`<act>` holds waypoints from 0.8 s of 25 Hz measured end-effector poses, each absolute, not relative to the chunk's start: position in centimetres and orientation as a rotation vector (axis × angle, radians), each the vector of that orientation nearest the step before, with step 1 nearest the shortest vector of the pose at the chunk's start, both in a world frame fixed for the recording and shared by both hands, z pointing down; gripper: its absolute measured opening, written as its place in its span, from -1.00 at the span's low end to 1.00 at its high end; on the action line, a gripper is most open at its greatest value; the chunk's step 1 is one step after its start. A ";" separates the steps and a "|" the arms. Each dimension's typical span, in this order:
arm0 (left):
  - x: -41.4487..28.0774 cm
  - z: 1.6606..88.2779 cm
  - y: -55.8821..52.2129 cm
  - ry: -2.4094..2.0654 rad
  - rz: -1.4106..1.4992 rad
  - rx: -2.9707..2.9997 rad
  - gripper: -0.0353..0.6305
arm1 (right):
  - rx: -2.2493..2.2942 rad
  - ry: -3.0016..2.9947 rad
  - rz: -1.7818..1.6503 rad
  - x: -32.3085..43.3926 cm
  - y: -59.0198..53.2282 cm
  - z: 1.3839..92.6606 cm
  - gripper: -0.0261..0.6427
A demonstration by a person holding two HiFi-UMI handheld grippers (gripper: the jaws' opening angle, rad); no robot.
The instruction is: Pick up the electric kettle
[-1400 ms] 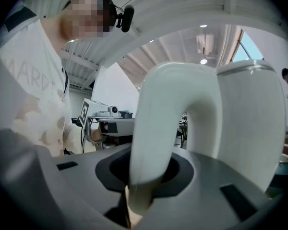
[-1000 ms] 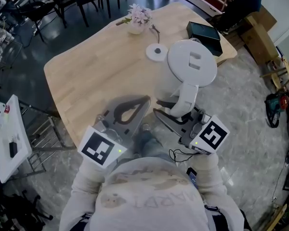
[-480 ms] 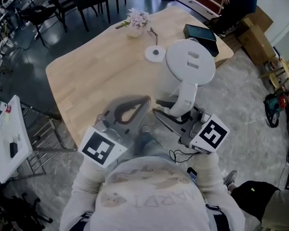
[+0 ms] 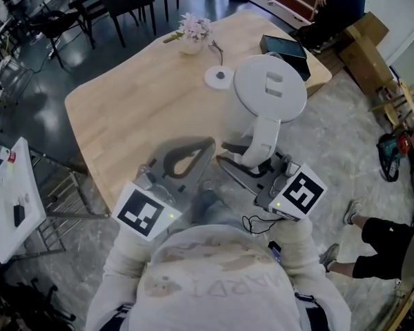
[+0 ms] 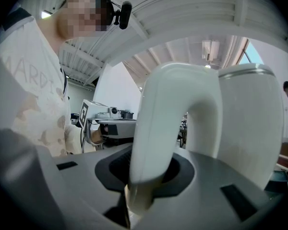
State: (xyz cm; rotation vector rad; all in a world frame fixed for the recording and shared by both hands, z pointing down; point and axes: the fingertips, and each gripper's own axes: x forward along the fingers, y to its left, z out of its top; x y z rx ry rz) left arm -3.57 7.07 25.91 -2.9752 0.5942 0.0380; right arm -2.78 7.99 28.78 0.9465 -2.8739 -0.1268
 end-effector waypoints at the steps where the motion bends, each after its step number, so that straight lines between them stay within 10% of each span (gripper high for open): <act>1: -3.6 25.9 7.1 0.594 0.038 -2.974 -0.86 | 0.947 -2.874 -0.130 -2.8 8.0 28.8 -0.67; 20: -3.7 25.4 7.1 0.594 0.033 -2.962 -0.86 | 0.939 -2.872 -0.147 -3.0 8.2 28.3 -0.67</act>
